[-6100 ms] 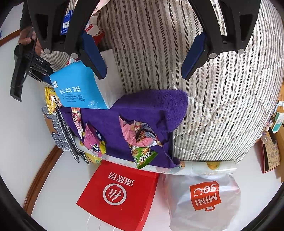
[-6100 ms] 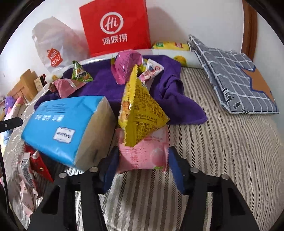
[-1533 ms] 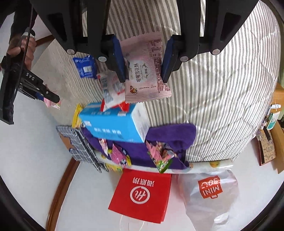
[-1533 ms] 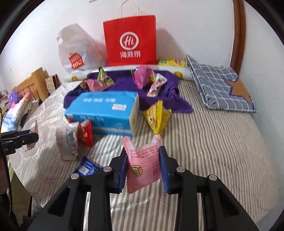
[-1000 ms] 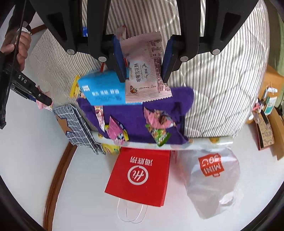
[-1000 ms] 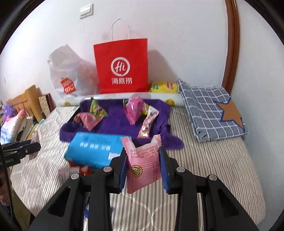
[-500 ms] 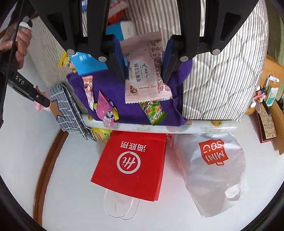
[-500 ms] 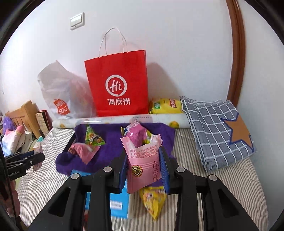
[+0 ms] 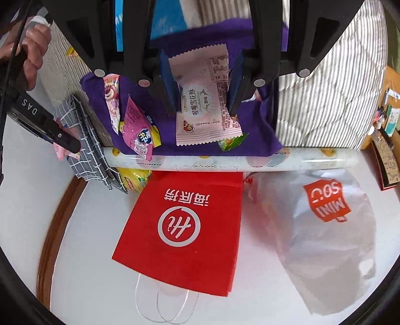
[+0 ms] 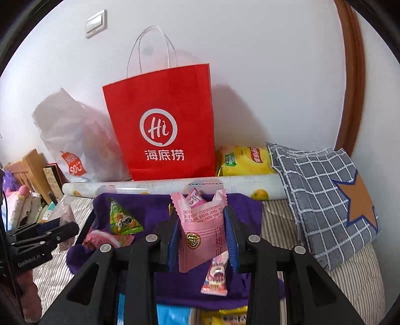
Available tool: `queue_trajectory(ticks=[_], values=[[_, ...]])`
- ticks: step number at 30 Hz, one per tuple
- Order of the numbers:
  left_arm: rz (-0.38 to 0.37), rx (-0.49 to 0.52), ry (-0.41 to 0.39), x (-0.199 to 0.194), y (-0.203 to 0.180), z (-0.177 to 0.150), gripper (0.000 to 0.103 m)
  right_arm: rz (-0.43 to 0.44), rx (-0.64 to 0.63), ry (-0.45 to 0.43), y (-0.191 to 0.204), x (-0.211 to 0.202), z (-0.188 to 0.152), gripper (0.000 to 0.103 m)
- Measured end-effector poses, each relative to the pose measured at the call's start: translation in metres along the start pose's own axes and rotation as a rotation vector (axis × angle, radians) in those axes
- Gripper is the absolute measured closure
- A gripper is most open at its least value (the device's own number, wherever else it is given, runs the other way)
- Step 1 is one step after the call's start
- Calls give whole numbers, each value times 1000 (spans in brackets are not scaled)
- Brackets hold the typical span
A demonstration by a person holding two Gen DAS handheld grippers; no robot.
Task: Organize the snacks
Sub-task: 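Carry both candy packets up over the purple towel with both tools, then open both tools to drop the candy packets onto the purple towel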
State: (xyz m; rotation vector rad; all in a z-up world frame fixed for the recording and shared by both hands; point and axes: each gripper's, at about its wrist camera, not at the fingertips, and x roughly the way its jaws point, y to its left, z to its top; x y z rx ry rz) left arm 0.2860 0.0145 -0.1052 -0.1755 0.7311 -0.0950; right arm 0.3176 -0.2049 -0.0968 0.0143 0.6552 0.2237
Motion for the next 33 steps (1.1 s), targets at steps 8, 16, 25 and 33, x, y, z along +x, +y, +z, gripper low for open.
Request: queue_trajectory(ticks=[8, 16, 25, 33], values=[[47, 15, 38, 42, -4, -7, 65, 29, -7, 89, 3, 42, -22, 70], [68, 45, 45, 47, -5, -25, 65, 7, -39, 148, 6, 61, -47, 70], [46, 23, 37, 45, 2, -28, 65, -1, -32, 153, -2, 63, -50, 70], [29, 1, 27, 47, 6, -28, 62, -10, -43, 173, -2, 67, -53, 68]])
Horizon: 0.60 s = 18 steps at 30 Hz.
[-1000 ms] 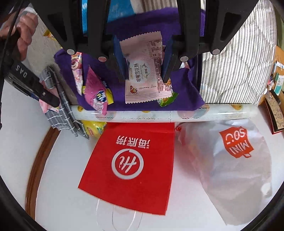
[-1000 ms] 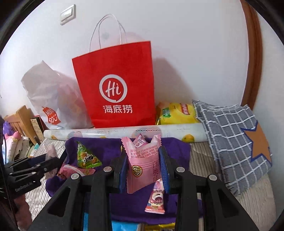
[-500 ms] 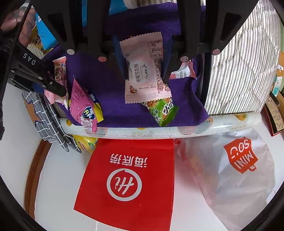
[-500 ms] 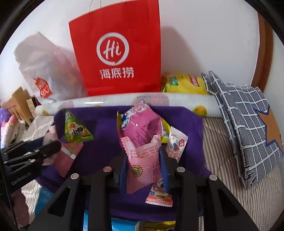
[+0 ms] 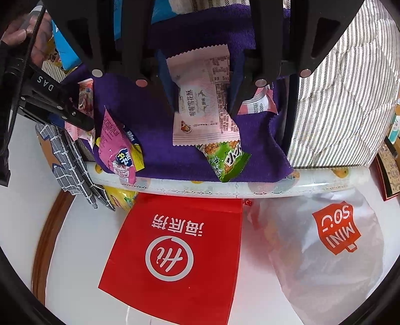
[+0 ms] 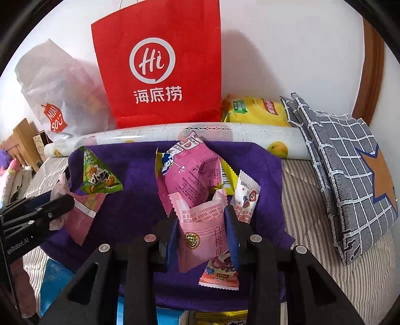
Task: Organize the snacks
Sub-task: 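Open both tools to drop the candy packets onto the purple towel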
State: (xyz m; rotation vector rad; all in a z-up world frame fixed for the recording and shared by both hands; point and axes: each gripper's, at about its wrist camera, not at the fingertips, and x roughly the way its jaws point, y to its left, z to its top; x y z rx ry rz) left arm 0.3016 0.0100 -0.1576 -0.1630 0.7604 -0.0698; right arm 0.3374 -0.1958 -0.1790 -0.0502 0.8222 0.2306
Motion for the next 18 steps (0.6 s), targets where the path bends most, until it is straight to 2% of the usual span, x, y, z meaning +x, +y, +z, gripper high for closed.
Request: queue_trajectory(ticks=[8, 14, 15, 16, 18], values=[[-23, -26, -2, -1, 2, 0, 59, -10, -15, 6, 3, 3, -2, 67], [-26, -36, -18, -5, 2, 1, 42, -6, -12, 13, 3, 5, -3, 58], [-21, -38, -20, -5, 3, 1, 40, -8, -10, 11, 3, 4, -3, 54], [-20, -40, -25, -6, 3, 1, 39, -6, -8, 9, 3, 3, -3, 50], [-21, -42, -26, -7, 3, 2, 38, -3, -7, -2, 2, 0, -2, 47]])
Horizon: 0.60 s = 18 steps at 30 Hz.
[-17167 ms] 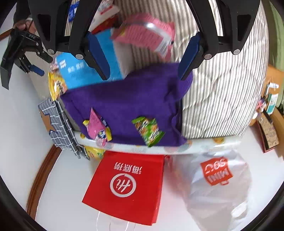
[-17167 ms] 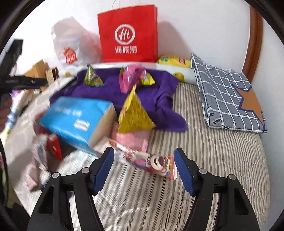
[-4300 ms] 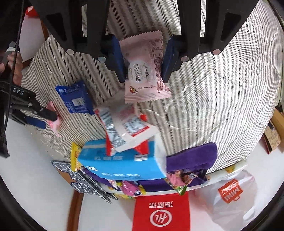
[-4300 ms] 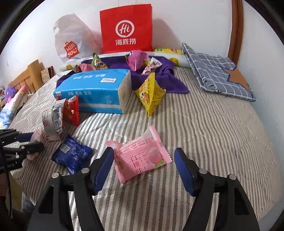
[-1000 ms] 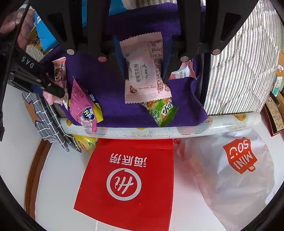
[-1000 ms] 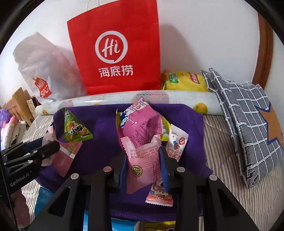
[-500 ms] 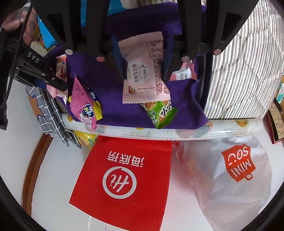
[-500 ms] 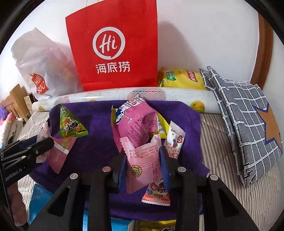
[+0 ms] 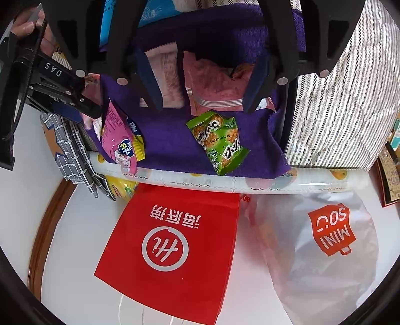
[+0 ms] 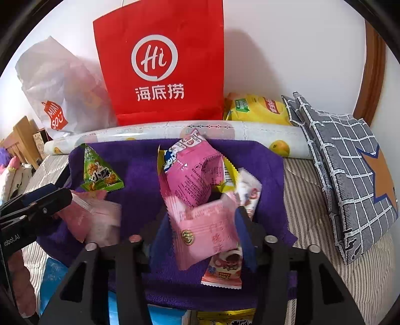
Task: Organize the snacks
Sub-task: 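Open both tools to drop the candy packets onto the purple towel, then move both tools back toward the snacks beside the tissue box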
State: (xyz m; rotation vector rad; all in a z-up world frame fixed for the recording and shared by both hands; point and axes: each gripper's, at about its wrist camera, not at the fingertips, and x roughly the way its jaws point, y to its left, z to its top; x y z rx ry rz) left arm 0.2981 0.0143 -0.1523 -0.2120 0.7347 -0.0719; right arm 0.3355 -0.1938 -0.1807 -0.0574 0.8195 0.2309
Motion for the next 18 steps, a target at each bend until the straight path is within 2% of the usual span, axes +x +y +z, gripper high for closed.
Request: queue_trajectory(ticks=[2, 4, 7, 11, 13, 16, 18], values=[[0, -4, 0, 0, 1, 0, 38, -4, 1, -7, 0, -3, 1, 41], [4, -5, -2, -1, 1, 1, 38, -6, 5, -19, -1, -8, 2, 29], [2, 2, -9, -3, -1, 0, 38, -15, 16, -33, -3, -16, 5, 21], [6, 12, -41, -12, -4, 1, 38, -22, 33, -30, -5, -28, 10, 17], [12, 23, -56, -16, -6, 2, 38, -68, 48, -47, -6, -37, 12, 10], [6, 25, -66, -20, -9, 2, 38, -94, 44, -102, -10, -53, 9, 10], [3, 26, -71, -22, -9, 2, 38, -94, 61, -108, -16, -60, 8, 10]])
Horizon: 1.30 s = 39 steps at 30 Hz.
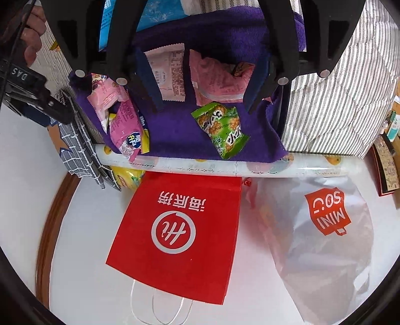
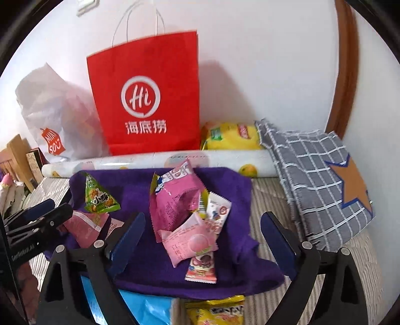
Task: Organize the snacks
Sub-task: 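Move both tools back toward the snacks beside the tissue box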
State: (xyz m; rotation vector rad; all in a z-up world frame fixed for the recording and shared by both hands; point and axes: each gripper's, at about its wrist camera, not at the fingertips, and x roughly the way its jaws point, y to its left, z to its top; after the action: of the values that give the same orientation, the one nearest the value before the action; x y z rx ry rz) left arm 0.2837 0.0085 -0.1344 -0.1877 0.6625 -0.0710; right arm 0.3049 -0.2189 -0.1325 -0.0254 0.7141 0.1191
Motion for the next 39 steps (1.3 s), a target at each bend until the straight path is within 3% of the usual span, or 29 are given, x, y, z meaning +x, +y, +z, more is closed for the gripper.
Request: queue_trajectory(ticks=[7, 15, 22, 25, 39], values=[[-4, 13, -43, -16, -5, 4, 38, -48, 30, -20, -30, -36, -12, 10], [-96, -8, -13, -36, -3, -3, 38, 15, 61, 51, -47, -55, -47, 11], [18, 7, 31, -56, 21, -31, 29, 82, 46, 137, -38, -37, -84, 39], [18, -8, 57, -64, 35, -38, 29, 111, 58, 158, -37, -27, -95, 45], [45, -5, 116, -91, 53, -76, 30, 139, 98, 205, -36, 3, -104, 47]])
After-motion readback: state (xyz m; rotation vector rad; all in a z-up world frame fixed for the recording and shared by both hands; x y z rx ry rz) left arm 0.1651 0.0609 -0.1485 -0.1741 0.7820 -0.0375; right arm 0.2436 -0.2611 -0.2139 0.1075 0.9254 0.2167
